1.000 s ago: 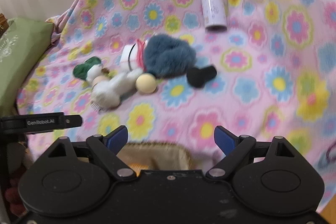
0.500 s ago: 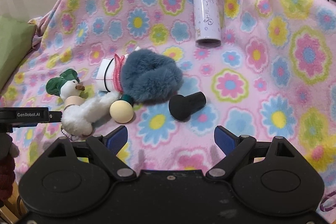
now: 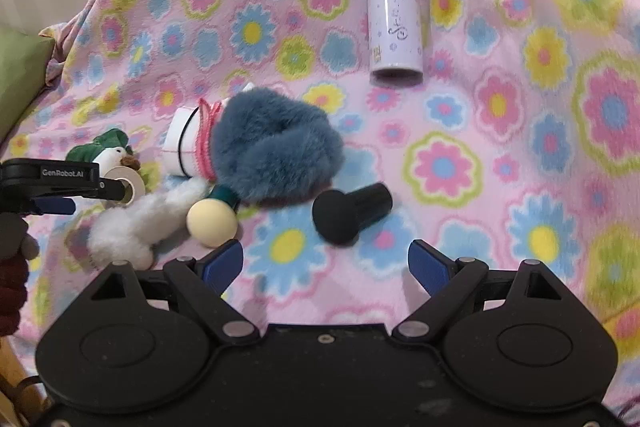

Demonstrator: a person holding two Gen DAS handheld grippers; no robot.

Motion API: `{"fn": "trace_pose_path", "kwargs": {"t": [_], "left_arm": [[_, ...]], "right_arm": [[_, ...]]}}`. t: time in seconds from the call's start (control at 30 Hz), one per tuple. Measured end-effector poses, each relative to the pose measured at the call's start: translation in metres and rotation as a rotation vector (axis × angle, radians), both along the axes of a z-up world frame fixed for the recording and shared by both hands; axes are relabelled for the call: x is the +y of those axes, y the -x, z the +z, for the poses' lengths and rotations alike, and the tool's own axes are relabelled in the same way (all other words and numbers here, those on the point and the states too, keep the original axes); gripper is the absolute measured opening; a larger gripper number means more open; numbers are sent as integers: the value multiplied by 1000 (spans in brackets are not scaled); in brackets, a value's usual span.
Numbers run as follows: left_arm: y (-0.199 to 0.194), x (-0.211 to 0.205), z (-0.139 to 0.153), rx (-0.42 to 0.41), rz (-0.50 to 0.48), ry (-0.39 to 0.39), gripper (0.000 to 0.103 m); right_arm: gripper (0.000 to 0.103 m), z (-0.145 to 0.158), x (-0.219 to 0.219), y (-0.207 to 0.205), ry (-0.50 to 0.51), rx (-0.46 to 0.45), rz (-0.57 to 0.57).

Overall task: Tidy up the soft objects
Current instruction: 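Move both tools back toward the remaining soft toys, then lower the left tool toward the beige tape roll while the right tool approaches the black roller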

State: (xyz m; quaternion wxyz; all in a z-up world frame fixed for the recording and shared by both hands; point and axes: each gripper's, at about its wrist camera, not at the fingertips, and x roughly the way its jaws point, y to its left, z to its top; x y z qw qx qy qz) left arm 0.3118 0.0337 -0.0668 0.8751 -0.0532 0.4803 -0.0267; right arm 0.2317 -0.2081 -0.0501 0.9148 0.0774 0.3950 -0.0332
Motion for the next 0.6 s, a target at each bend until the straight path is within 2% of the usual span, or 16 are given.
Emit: {"fn": "trace_pose_path", "kwargs": {"t": [0.13, 0.27, 0.43, 0.6], "left_arm": [[-5, -3, -5, 19, -31, 2, 86], [-9, 13, -11, 77, -14, 92, 86], [-5, 38, -9, 86, 25, 154, 86], [-5, 60, -4, 81, 96, 152, 85]], "right_arm": [[89, -7, -1, -13, 49, -24, 17], [88, -13, -5, -26, 78, -41, 51], [86, -20, -12, -42, 31, -10, 72], [86, -27, -13, -49, 4, 15, 78]]}}
